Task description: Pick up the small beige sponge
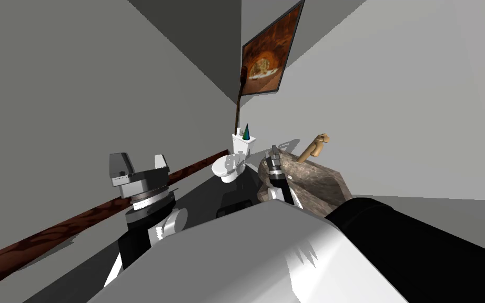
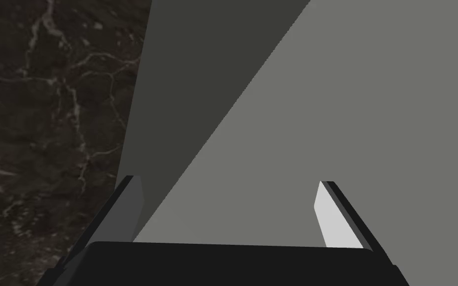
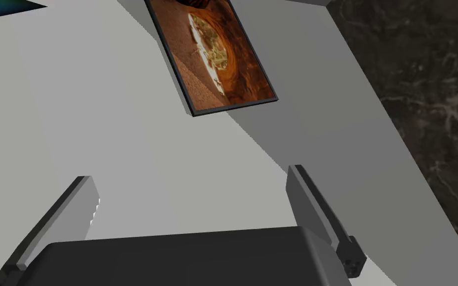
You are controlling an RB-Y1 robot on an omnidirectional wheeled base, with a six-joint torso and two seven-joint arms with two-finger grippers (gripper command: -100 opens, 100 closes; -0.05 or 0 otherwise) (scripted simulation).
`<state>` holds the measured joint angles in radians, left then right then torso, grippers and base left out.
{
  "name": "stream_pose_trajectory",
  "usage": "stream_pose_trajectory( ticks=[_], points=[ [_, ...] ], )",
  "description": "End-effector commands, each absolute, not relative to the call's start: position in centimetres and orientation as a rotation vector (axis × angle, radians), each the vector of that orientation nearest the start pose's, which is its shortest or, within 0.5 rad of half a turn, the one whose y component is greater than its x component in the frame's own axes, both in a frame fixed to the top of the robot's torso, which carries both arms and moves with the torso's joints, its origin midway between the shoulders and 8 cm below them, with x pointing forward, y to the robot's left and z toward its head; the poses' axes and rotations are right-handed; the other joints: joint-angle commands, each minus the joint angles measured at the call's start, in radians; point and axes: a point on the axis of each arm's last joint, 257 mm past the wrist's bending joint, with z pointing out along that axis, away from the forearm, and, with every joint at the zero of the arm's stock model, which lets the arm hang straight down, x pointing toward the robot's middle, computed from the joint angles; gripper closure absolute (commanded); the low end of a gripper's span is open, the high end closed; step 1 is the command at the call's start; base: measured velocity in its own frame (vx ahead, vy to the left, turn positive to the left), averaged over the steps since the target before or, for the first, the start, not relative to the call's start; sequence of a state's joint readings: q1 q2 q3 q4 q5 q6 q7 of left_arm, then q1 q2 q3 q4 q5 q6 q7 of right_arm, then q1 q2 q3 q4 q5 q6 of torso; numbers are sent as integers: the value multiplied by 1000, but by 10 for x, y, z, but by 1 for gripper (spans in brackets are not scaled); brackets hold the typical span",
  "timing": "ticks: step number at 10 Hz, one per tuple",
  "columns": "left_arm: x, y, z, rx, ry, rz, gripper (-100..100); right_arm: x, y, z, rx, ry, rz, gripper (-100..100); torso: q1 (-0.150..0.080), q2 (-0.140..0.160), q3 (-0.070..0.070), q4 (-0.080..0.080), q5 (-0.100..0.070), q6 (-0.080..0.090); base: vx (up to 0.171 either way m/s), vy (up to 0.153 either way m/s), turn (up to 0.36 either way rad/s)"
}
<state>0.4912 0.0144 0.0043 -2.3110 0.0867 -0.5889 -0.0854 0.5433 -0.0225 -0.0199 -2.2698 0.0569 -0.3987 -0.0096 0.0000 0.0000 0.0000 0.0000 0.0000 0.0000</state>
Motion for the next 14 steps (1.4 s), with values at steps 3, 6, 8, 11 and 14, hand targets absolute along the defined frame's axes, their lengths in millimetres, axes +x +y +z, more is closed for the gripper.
stream_pose_trajectory(
  ticks=[3, 6, 8, 11, 14],
  points=[
    [320, 285, 57, -570, 499, -1301, 0, 360, -299, -35, 689, 872, 1093, -100, 0, 1, 0, 0, 0, 0, -12, 10, 24],
    [320, 285, 57, -570, 499, -1301, 0, 360, -316, -60, 644, 993, 954, -100, 0, 2, 1, 0, 0, 0, -24, 11, 28],
    [320, 285, 57, -570, 499, -1301, 0, 358, -333, -79, 601, 1087, 836, -100, 1, 2, 1, 0, 0, 0, -27, 20, 37],
    [320, 285, 57, -570, 499, -1301, 0, 351, -365, -110, 521, 1237, 631, -100, 1, 2, 1, 0, 0, 0, -24, 19, 51],
    [320, 285, 57, -570, 499, -1301, 0, 343, -390, -129, 434, 1350, 480, -100, 1, 1, 1, 0, 0, 0, -14, 23, 48]
  ],
)
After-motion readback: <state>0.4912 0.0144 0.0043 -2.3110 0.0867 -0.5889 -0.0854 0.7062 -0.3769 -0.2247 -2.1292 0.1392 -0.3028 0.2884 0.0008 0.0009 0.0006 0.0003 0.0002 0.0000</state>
